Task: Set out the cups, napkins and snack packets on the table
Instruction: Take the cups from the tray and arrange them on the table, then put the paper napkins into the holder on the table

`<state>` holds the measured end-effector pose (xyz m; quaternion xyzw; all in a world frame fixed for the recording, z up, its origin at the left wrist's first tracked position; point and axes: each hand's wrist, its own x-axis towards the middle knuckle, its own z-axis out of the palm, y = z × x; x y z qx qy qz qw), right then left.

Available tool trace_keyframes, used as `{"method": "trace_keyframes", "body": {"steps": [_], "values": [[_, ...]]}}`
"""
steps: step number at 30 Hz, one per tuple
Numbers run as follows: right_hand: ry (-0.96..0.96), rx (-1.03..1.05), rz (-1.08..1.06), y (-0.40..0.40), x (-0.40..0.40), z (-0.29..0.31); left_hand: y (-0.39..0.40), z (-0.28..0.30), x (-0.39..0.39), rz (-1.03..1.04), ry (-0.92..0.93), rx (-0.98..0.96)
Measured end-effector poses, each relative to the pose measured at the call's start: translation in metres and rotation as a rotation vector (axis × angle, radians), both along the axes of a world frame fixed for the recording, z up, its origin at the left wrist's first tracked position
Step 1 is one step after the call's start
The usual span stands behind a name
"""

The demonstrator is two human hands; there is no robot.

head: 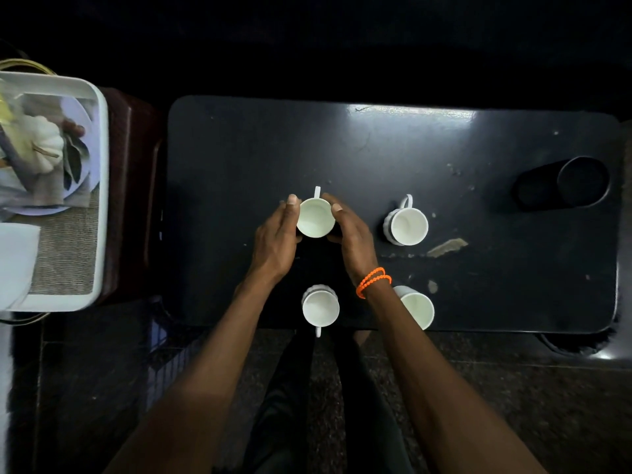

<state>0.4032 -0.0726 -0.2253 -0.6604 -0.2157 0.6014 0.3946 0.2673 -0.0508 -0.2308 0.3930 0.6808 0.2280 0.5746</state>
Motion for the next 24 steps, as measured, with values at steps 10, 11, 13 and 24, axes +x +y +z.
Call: {"method": "trace_keyframes", "body": {"steps": [10, 11, 13, 24], "values": [[-0.086, -0.026, -0.078, -0.031, 0.001, 0.005, -0.033, -0.008, -0.003, 0.143, 0.112, 0.055], [-0.096, -0.028, -0.087, -0.035, 0.000, 0.005, -0.037, -0.008, -0.003, 0.149, 0.112, 0.055], [-0.141, -0.008, -0.107, -0.038, -0.003, 0.006, -0.042, -0.006, -0.003, 0.174, 0.104, 0.055], [-0.437, 0.222, 0.020, 0.017, -0.037, 0.047, -0.009, 0.034, -0.066, 0.386, 0.110, 0.185]]}}
